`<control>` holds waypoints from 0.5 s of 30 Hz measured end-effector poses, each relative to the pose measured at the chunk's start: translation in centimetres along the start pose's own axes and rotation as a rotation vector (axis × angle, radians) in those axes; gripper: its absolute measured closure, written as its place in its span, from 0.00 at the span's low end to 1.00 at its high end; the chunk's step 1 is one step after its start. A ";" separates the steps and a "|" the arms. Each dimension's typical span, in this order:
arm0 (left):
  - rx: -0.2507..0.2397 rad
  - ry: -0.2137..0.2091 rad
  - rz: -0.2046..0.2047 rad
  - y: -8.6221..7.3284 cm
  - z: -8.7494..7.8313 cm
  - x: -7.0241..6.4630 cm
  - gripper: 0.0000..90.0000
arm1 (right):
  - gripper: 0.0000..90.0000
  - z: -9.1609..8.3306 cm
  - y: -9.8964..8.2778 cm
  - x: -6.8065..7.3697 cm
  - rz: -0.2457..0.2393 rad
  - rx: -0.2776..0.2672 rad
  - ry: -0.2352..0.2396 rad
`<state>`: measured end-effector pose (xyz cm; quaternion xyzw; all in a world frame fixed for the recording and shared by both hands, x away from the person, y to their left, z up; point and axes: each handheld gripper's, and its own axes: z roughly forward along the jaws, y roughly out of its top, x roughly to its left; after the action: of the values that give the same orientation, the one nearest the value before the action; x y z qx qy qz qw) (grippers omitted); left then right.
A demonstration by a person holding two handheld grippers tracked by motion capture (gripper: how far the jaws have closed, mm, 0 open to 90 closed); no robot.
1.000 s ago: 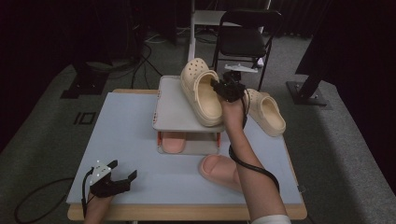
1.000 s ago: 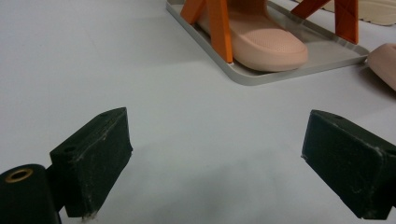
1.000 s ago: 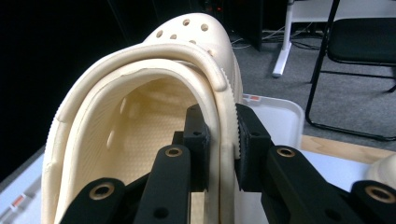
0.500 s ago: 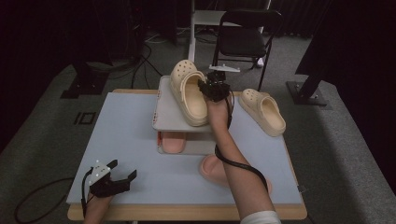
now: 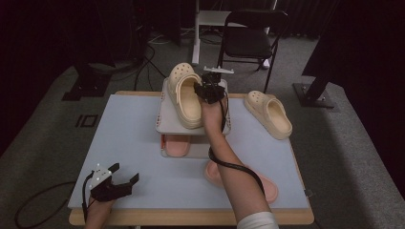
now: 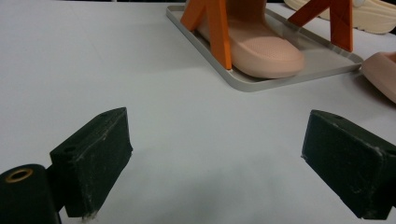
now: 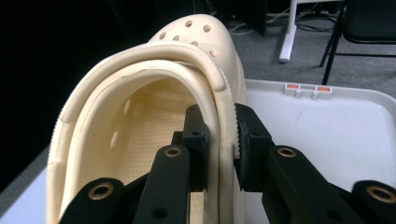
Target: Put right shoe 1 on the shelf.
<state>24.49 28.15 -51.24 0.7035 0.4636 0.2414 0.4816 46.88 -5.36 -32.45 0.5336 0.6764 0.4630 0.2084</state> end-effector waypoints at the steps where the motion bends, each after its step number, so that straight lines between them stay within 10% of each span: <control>1: 0.001 0.001 0.002 0.0 0.0 0.0 0.09 | 0.85 0.1 -0.1 0.1 -0.006 0.004 -0.010; 15: 0.006 -0.002 0.005 0.0 0.1 -0.1 0.09 | 0.74 0.2 -0.3 -0.7 0.009 0.016 0.040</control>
<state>24.52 28.03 -51.31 0.7063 0.4620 0.2406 0.4794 47.16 -5.95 -32.99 0.5289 0.6818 0.4689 0.1885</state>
